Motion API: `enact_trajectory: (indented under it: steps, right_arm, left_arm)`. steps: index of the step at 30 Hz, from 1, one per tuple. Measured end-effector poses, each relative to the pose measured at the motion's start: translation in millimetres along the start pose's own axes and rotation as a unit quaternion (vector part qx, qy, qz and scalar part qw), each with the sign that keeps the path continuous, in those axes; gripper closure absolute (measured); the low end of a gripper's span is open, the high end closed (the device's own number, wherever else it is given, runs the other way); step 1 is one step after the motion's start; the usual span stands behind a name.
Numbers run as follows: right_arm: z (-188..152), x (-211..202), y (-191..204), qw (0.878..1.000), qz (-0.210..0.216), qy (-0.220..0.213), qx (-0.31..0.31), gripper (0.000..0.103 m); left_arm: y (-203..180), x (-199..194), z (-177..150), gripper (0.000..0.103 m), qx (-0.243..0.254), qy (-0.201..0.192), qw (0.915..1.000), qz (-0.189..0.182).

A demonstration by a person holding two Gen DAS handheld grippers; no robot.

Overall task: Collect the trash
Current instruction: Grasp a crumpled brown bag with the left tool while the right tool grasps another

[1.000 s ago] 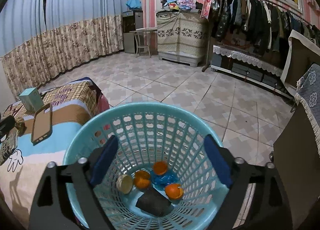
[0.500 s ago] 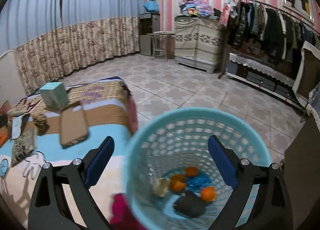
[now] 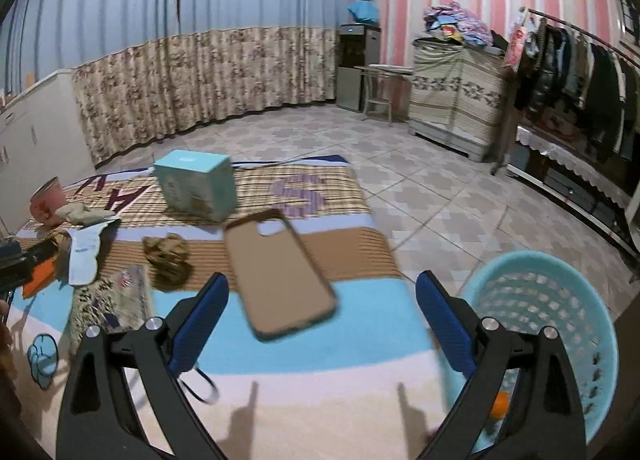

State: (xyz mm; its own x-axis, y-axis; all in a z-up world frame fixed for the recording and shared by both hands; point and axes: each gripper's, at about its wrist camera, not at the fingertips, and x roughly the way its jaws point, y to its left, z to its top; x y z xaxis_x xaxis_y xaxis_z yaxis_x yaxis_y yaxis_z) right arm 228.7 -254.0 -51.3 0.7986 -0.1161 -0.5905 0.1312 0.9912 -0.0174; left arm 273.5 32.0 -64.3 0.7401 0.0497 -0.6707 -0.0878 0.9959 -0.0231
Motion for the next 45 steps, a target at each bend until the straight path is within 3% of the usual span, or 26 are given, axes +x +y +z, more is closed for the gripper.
enact_trajectory:
  steps: [5, 12, 18, 24, 30, 35, 45]
  right_arm:
    - [0.6, 17.9, 27.0, 1.0, 0.011, 0.013, -0.017, 0.01]
    - [1.9, 35.1, 44.1, 0.999, 0.015, 0.026, -0.021, 0.01]
    - [-4.0, 38.0, 47.5, 0.999, 0.017, 0.035, -0.018, 0.01]
    - [-5.9, 34.9, 45.3, 0.999, 0.017, 0.031, -0.012, 0.01]
    - [-8.4, 35.3, 47.6, 0.999, 0.025, 0.033, -0.014, 0.01]
    - [-7.6, 39.7, 64.6, 0.998, 0.032, 0.037, -0.034, 0.01]
    - [2.9, 55.3, 92.0, 0.996, 0.052, 0.049, -0.056, 0.01]
  left_arm:
    - [5.5, 19.2, 1.2, 0.006, -0.001, 0.011, 0.9999, 0.009]
    - [5.7, 34.9, 2.3, 0.042, 0.009, 0.026, 0.9996, -0.013]
    - [7.1, 31.2, 2.3, 0.056, 0.012, 0.017, 0.9994, -0.028]
    - [14.6, 15.7, 8.5, 0.058, 0.001, 0.002, 0.9993, -0.039]
    - [21.3, -6.8, 13.9, 0.058, 0.013, -0.02, 0.9995, -0.022]
    - [39.9, -7.1, 8.8, 0.058, 0.003, -0.012, 0.9999, 0.006]
    - [61.8, -4.6, 4.9, 0.057, -0.01, -0.006, 0.9996, 0.026]
